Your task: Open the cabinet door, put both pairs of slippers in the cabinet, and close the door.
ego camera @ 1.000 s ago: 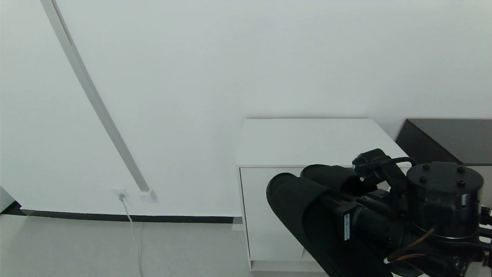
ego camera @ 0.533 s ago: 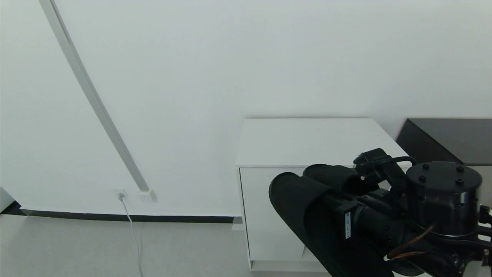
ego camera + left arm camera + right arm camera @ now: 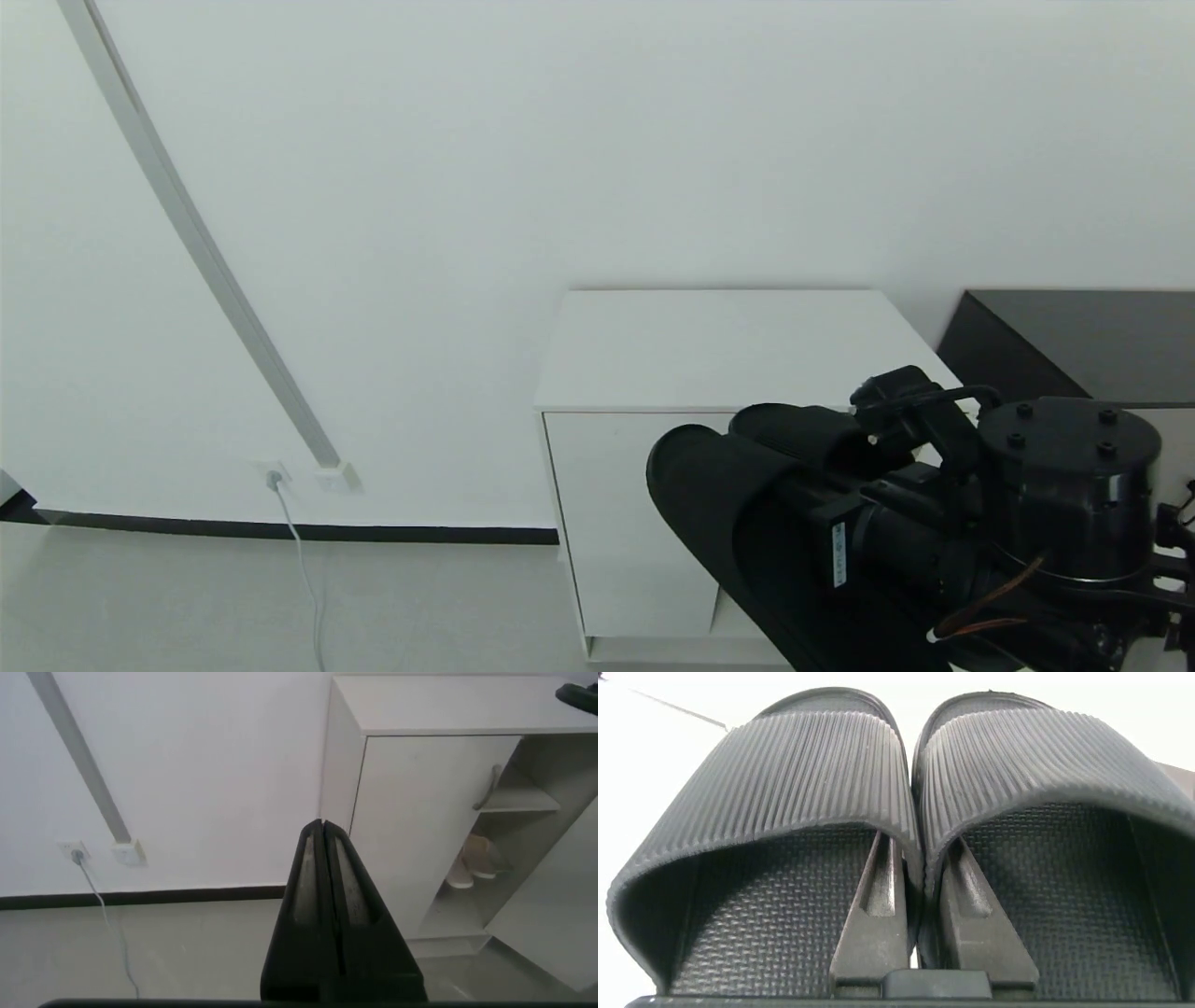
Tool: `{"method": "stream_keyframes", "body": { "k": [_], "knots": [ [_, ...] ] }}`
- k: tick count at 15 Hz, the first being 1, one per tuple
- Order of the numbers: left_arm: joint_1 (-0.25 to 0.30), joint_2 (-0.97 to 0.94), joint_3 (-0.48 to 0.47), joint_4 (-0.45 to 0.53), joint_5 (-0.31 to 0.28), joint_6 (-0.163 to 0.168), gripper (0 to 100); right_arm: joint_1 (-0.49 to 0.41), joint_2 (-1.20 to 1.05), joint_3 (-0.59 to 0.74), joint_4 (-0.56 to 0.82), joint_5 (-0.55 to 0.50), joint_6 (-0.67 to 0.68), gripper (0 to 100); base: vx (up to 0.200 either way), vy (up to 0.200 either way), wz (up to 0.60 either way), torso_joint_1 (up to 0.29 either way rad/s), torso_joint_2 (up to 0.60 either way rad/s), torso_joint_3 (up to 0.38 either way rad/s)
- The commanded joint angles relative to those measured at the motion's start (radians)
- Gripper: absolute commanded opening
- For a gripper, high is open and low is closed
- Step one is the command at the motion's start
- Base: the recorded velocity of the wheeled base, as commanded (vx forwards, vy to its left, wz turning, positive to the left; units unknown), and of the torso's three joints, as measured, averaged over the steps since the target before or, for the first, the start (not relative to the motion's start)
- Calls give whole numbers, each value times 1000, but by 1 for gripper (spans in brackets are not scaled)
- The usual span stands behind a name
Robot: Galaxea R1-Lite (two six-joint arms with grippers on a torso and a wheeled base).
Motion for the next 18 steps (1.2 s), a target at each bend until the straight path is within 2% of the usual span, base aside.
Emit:
{"method": "stream_keyframes", "body": {
  "k": [1, 12, 18],
  "knots": [
    [0, 1, 0, 0, 1, -1, 0, -1, 7, 0, 0, 0, 1, 0, 0, -200, 0, 2, -2, 7],
    [0, 1, 0, 0, 0, -2, 0, 5, 33, 12, -2, -14, -1, 0, 0, -200, 0, 4, 1, 1],
    [0, 1, 0, 0, 1, -4, 0, 5, 30, 18, -2, -14, -1, 0, 0, 0, 0, 0, 0, 0]
  ]
}}
